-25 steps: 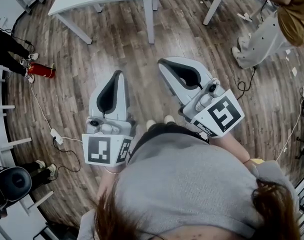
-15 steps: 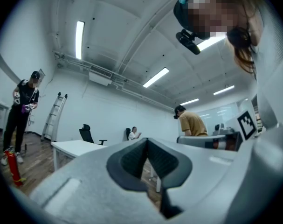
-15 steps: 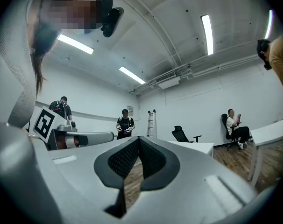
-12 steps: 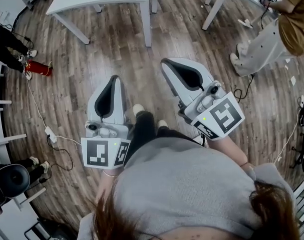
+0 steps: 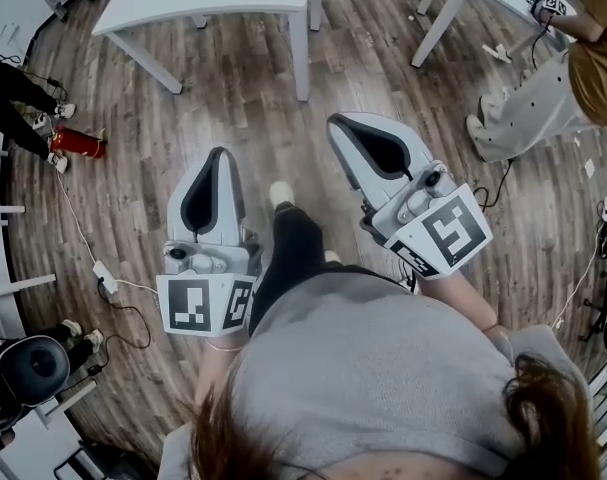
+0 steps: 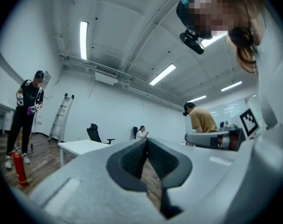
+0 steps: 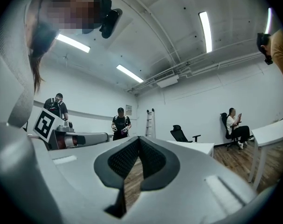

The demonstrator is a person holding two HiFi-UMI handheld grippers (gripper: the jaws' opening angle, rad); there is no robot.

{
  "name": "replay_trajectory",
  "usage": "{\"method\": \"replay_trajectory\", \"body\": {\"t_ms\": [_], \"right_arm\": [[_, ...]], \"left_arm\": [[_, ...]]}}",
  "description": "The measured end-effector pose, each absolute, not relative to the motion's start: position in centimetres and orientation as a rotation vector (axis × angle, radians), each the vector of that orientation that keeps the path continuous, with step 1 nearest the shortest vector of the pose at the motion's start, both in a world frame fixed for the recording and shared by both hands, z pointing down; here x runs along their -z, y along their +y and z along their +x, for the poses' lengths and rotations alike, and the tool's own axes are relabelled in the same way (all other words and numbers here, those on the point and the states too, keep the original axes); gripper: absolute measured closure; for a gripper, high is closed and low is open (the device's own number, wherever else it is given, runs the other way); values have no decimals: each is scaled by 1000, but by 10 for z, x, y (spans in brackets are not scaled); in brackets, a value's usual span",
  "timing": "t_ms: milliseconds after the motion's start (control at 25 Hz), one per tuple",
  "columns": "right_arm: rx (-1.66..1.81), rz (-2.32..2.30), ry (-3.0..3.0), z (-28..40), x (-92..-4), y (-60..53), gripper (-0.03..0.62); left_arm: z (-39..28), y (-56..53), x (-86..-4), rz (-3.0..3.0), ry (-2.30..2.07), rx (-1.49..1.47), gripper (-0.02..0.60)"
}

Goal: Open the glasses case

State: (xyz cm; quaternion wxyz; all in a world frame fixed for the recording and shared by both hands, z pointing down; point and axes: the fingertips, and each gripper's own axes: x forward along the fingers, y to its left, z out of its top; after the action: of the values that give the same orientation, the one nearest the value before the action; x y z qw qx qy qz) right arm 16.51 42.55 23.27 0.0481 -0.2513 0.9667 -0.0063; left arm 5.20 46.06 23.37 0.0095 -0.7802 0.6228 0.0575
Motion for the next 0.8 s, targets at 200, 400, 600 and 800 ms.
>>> {"method": "replay_trajectory", "body": {"t_ms": [200,400,600,800], "right_arm": [[2,-778,2937,142,-227,386,591],[37,-787,2916,112,-224,333,591],[5,-825,2918,78,-213,283,591],[-13,-874,2905,57,-212,237,591]], "left_arm": [[31,416,-233,-2460,1916,-197,578],[1,362,-232,-2482,1896,-193,578],[-28,309,-218,-2507,1850,-192,578],[-48,258,-211,-2538,1781,-198,578]]}}
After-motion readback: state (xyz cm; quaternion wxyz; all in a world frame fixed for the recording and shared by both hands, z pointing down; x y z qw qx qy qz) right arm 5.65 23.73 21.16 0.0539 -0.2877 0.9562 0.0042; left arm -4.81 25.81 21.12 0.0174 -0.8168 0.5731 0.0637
